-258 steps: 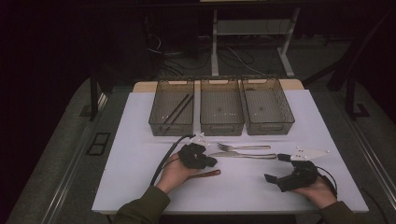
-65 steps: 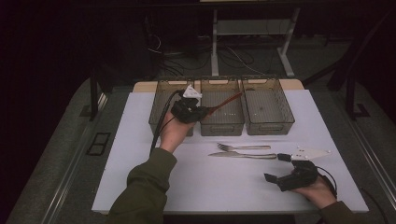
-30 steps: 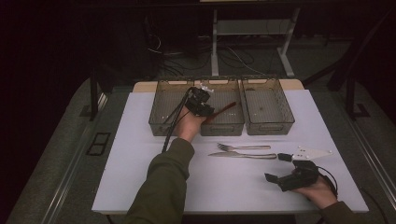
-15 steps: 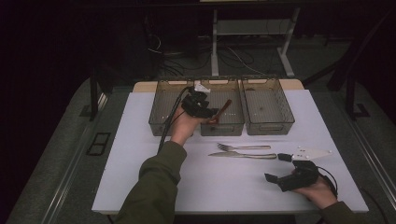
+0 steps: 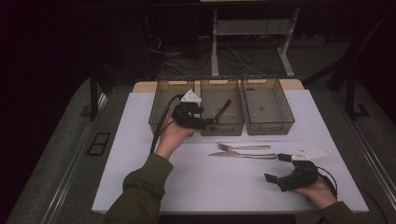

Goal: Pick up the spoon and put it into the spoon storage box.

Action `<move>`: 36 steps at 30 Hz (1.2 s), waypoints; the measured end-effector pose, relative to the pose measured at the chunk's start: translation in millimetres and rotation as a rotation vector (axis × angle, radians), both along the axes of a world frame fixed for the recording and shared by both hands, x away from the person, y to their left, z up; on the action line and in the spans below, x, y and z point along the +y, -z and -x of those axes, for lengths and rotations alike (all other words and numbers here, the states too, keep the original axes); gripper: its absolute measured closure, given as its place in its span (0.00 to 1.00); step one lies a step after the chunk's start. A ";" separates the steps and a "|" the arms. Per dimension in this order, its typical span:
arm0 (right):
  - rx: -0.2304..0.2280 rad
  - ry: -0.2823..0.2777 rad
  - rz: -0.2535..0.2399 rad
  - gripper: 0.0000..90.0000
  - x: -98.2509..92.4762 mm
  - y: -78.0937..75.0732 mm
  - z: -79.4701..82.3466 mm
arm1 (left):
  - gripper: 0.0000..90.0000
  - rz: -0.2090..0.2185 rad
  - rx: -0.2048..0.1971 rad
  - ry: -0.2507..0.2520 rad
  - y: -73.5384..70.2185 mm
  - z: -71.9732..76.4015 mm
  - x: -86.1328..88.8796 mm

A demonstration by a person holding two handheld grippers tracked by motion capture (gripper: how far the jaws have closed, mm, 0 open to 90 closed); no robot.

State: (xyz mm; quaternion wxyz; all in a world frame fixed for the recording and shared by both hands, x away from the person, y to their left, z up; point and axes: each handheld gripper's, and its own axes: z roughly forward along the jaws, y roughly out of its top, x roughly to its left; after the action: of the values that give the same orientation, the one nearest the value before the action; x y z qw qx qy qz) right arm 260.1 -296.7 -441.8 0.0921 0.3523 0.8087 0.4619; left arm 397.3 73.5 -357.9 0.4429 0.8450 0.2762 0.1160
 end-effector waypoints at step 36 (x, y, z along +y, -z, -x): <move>-0.001 -0.005 -0.002 0.01 1.1 -0.1 -0.7 | 0.03 0.082 0.000 0.019 62.9 107.0 79.2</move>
State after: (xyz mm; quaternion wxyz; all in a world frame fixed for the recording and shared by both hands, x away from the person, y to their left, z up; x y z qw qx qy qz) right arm 260.8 -295.6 -441.7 0.0910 0.3502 0.8090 0.4633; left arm 290.3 152.6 -420.8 0.4784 0.8287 0.2726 0.1000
